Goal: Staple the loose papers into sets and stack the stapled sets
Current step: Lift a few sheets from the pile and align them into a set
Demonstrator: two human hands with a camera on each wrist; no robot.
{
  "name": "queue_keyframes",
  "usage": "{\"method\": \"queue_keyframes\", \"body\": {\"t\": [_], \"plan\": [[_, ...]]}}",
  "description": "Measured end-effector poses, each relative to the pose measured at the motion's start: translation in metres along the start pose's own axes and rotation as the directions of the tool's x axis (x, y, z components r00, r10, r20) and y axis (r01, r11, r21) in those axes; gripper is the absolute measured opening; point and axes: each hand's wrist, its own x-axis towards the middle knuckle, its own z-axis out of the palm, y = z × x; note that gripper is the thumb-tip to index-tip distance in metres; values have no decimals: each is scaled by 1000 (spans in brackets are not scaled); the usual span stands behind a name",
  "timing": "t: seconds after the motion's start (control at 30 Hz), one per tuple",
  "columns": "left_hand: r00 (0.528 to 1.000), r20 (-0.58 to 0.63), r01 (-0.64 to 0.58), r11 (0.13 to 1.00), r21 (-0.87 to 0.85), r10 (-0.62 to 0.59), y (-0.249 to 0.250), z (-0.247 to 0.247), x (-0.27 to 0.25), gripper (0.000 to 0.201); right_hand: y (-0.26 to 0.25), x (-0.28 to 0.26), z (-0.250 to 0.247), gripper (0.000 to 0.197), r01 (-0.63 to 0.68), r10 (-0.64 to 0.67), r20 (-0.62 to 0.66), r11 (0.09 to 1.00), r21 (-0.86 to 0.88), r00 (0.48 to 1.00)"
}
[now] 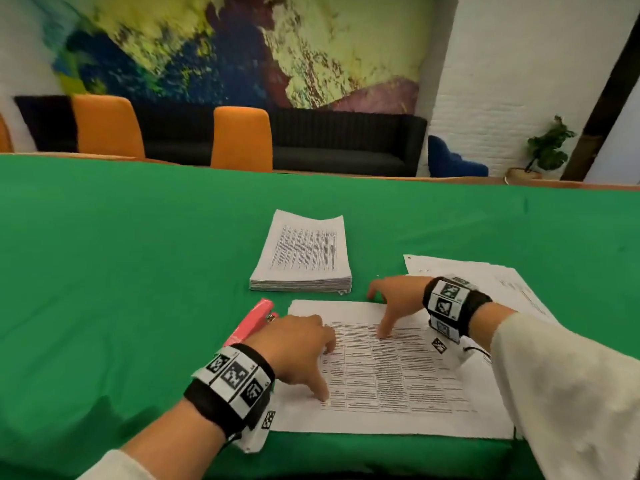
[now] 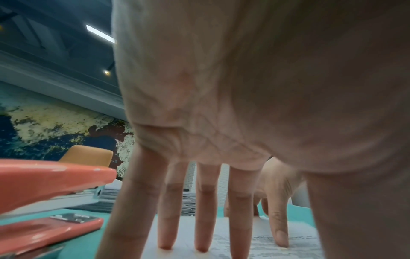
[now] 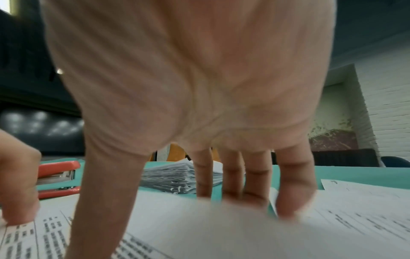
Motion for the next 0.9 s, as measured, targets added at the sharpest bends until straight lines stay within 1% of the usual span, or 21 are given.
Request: {"method": "queue_keyframes", "body": {"t": [0.07, 0.1, 0.2, 0.23, 0.27, 0.33, 0.37, 0.4, 0.43, 0.47, 0.5, 0.53, 0.57, 0.6, 0.63, 0.67, 0.7, 0.73, 0.8, 0.87, 0.9], "plan": [[1000, -25, 16, 999, -47, -17, -5, -5, -1, 60, -3, 0, -1, 92, -23, 23, 12, 1000, -5, 1000], [998, -55, 34, 995, -98, -40, -10, -8, -1, 53, -4, -1, -1, 85, -19, 20, 14, 1000, -14, 1000], [970, -190, 85, 946, -313, -150, -35, -15, 1, 37, -4, -4, 2, 42, 34, -34, -18, 999, -9, 999], [959, -205, 116, 928, -353, -198, -43, -16, 1, 35, -1, -6, 3, 33, 50, -50, -41, 999, 12, 998], [952, -194, 152, 918, -367, -236, -51, -16, 2, 32, 2, -9, 3, 31, 61, -58, -68, 998, 35, 996], [946, -123, 243, 907, -344, -301, -66, -14, 2, 16, 9, -21, 0, 27, 72, -60, -132, 994, 83, 989], [939, -93, 284, 898, -336, -331, -72, -13, 2, 15, 14, -28, -3, 23, 80, -59, -172, 990, 116, 983], [931, -79, 310, 886, -344, -356, -77, -13, 2, 22, 19, -36, -5, 19, 90, -54, -212, 983, 163, 976], [925, -77, 319, 870, -376, -373, -82, -14, 0, 28, 26, -44, -8, 16, 106, -46, -247, 966, 236, 968], [921, -88, 302, 840, -450, -379, -84, -16, -2, 32, 33, -53, -11, 15, 130, -34, -272, 929, 346, 962], [920, -100, 258, 779, -571, -378, -84, -18, -6, 35, 40, -62, -14, 15, 167, -26, -288, 863, 477, 957], [916, -102, 201, 666, -719, -387, -83, -21, -10, 40, 47, -70, -15, 17, 214, -25, -313, 779, 590, 949], [906, -108, 131, 513, -848, -410, -79, -24, -15, 48, 51, -79, -16, 20, 267, -20, -352, 692, 670, 936], [889, -123, 51, 363, -930, -441, -75, -28, -18, 56, 55, -85, -17, 22, 320, -2, -400, 602, 731, 917], [870, -143, -28, 243, -970, -471, -72, -31, -21, 65, 57, -90, -18, 24, 366, 20, -440, 524, 769, 898], [856, -164, -90, 171, -981, -490, -69, -34, -22, 72, 58, -92, -19, 26, 391, 36, -462, 475, 788, 886], [851, -195, -132, 160, -978, -488, -67, -35, -23, 75, 58, -92, -20, 27, 392, 38, -461, 466, 793, 887], [850, -226, -149, 194, -970, -477, -64, -35, -23, 71, 57, -90, -23, 27, 365, 25, -432, 495, 788, 901], [855, -265, -131, 308, -942, -446, -58, -30, -23, 58, 55, -80, -26, 25, 272, -27, -330, 632, 726, 943], [850, -265, -76, 391, -917, -455, -57, -20, -20, 49, 49, -63, -27, 24, 169, -49, -215, 791, 588, 975], [842, -270, -46, 437, -898, -466, -58, -15, -19, 48, 44, -52, -24, 24, 116, -44, -155, 861, 495, 987]]}}
